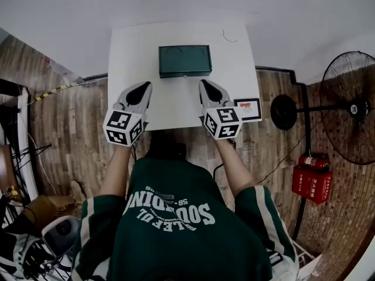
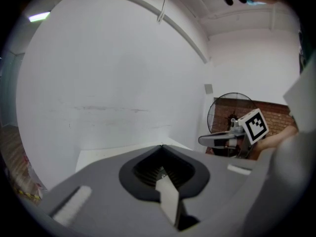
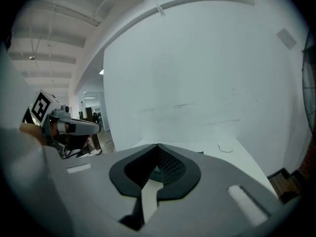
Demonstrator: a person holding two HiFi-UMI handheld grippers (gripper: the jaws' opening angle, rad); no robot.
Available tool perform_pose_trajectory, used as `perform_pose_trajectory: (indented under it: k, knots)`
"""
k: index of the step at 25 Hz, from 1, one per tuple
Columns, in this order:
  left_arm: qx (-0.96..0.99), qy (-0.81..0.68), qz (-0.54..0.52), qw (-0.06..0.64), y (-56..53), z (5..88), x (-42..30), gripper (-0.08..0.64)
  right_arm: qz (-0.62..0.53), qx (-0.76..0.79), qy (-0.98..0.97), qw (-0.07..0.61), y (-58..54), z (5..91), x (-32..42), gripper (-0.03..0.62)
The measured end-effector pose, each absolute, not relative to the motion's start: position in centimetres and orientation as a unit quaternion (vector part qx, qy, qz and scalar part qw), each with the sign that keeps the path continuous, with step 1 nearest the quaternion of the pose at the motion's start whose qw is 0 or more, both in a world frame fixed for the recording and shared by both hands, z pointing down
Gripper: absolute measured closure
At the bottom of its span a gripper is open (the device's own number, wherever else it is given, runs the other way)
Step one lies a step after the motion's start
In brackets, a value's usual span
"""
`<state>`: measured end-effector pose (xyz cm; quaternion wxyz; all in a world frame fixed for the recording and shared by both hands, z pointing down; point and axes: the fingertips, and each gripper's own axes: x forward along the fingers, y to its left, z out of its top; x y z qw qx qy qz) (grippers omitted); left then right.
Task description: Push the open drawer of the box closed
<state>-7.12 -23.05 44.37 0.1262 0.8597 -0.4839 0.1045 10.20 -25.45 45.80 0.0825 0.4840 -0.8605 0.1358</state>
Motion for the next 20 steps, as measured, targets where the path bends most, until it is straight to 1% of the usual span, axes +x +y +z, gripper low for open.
perform_pose_trajectory:
  k: [20]
  knots:
    - [0.857, -0.49, 0.102, 0.126, -20.5, 44.0, -5.5, 0.508, 0.128, 0.461, -0.874, 0.081, -22.4, 45.1, 10.2, 0.591]
